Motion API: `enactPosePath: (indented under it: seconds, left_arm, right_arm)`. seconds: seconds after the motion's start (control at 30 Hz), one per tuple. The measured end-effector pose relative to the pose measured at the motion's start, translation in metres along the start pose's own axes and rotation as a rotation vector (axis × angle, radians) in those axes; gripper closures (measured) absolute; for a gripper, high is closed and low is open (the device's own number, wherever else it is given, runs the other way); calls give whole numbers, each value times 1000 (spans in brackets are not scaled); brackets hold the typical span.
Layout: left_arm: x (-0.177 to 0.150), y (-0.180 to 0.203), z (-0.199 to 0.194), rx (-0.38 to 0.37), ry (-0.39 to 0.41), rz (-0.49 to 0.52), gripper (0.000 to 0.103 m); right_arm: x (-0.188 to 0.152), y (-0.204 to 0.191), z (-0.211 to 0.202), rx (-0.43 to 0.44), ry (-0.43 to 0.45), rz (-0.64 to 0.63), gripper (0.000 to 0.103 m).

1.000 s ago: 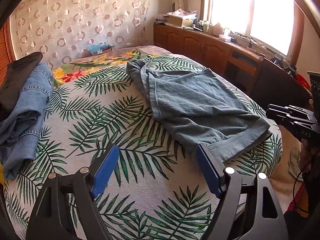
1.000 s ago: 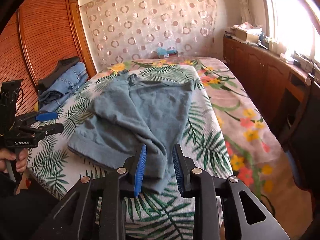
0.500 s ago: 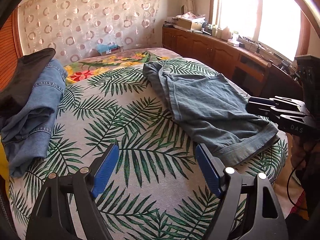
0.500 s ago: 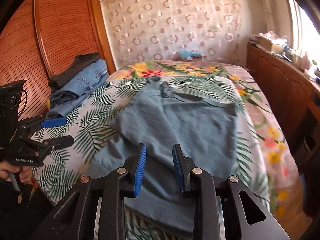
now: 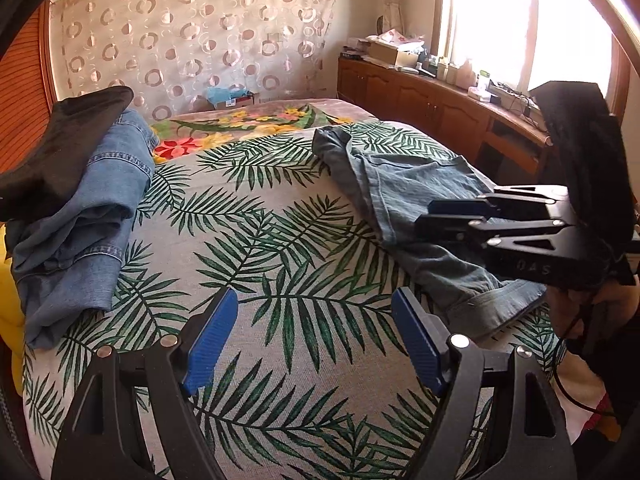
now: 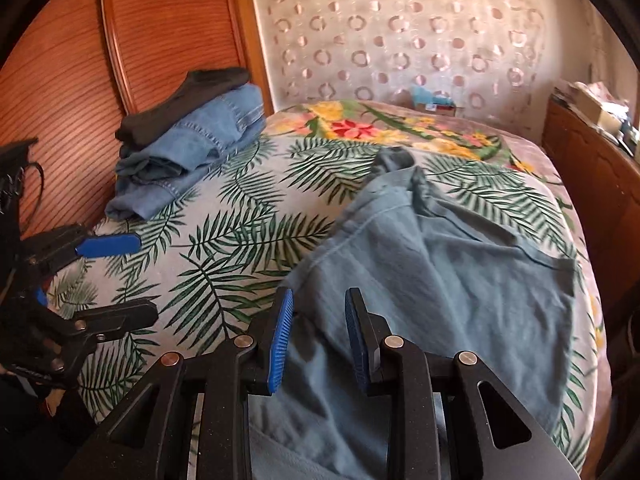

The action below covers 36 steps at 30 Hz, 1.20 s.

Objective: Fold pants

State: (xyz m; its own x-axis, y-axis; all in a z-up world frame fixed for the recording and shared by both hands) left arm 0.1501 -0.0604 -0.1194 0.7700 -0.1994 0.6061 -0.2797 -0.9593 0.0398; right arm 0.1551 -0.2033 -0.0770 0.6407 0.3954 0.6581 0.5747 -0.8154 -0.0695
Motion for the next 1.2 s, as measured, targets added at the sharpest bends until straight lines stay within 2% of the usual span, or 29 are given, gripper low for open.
enactPosePath:
  seconds: [0.2,0.27,0.37,0.7,0.93,1.2]
  left_arm:
    - [-1,-5,0,-3,3,-12,23]
    - [-3,-5,0,-4,1,-15,23]
    - [-4,-5,0,-5,-1,-13,23]
    - [-3,0,1,-9,-3,0,23]
    - [1,6,3,-15,-5,15,23]
    - [18,19,6,-25,11,44,23]
  right_arm:
    - [8,-1,20,-30,-52,-43,77]
    - [8,-2,25,-56,-68,-54,94]
    - [10,1,22,-60,-58,-56,101]
    - [16,11,-10,-96,34,-14,102]
    - [22,41,-30,-158,65,17,102]
    - [24,90,-34,-268,55,77,102]
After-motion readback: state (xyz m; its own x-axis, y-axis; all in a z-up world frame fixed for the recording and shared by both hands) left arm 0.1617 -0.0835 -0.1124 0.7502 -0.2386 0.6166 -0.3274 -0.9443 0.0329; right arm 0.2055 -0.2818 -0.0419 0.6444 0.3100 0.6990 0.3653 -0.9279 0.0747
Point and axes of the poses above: each gripper's, at about its wrist camera, not at the fingertips, and z roughly the way its jaws point, y to its right, x to its top, the point moved 7 cm from there along z, roughly the way its jaws point, and after that the axes turned 9 degrees about -y, right-handed, at the moved point
